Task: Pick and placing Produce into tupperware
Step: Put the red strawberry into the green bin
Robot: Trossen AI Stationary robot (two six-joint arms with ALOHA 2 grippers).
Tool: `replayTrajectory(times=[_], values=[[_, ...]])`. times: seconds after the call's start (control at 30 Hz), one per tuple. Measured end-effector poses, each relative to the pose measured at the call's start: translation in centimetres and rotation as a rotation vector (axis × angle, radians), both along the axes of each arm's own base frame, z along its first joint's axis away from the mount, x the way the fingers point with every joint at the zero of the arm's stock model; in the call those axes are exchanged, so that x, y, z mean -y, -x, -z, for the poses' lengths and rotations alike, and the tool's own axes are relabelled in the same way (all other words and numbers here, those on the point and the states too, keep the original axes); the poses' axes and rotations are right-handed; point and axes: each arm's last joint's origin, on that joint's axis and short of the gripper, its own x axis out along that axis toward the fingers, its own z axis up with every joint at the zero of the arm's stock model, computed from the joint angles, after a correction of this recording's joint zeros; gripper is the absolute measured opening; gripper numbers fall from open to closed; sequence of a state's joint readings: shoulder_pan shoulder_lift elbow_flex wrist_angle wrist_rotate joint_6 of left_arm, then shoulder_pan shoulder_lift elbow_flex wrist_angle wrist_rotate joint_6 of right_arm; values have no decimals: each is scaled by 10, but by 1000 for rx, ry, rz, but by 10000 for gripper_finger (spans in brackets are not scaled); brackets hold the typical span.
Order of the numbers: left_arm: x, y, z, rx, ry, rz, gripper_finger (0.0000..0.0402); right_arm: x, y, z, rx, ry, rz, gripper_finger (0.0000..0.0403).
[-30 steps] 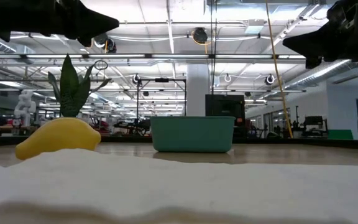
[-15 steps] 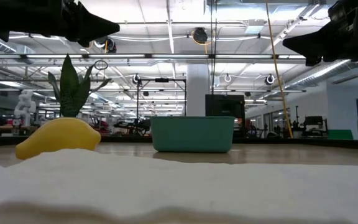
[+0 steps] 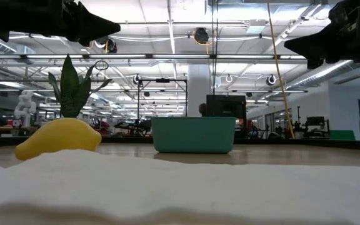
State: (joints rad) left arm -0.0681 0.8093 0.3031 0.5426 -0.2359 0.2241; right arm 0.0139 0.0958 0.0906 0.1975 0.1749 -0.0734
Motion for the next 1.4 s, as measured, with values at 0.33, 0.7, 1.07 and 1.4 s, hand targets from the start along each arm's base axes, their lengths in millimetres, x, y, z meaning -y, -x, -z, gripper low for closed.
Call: replayTrajectory(times=[0.33, 0.7, 1.07, 1.4], values=[[0, 0, 0, -2, -12, -1, 26, 0, 0, -2, 9, 80, 17, 0], [0, 0, -1, 15, 43, 2, 26, 0, 1, -8, 73, 57, 15, 0], [0, 0, -7, 72, 38, 3, 26, 0, 1, -7, 73, 31, 9, 0], [1, 0, -4, 46, 26, 49, 26, -3, -3, 9, -87, -97, -108, 0]])
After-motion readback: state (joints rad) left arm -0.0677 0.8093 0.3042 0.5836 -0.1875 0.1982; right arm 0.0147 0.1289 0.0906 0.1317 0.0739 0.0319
